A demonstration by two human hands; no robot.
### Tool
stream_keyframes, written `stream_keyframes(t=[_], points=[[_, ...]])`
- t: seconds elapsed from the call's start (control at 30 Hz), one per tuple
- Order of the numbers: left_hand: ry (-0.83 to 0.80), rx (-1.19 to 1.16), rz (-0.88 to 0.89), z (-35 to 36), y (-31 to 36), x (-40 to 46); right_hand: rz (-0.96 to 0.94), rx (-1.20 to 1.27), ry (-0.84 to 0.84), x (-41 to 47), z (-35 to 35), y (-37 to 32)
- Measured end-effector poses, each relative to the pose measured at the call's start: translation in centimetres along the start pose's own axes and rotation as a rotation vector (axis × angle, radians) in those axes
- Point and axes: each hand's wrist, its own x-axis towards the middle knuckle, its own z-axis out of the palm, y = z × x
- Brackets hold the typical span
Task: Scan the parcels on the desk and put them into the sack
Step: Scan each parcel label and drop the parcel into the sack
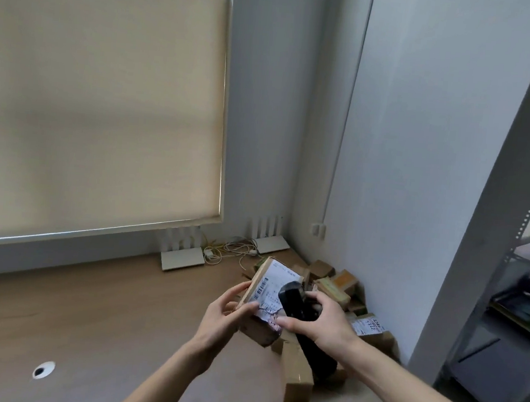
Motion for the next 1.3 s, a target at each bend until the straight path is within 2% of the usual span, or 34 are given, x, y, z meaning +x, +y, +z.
stream_keyframes(t=[0.2, 0.37, 0.67, 1.3], points=[[0.137, 0.098, 0.059, -2.7, 0.9, -0.2, -0.097, -0.528, 0.045, 0.3, -1.3, -1.9], [0.248, 0.202, 0.07, -5.2, 1.6, -0.6, -0.173, -0.781, 0.013, 0.9, -1.9, -4.1], [0.32, 0.288, 0.079, -6.2, 3.2, -2.6, -0.22, -0.864, -0.049, 1.2, -0.5, -6.9], [0.466, 0.353, 0.018, -7.1, 3.9, -5.0, -0.279, -0.852, -0.135, 1.9, 1.7, -8.6]])
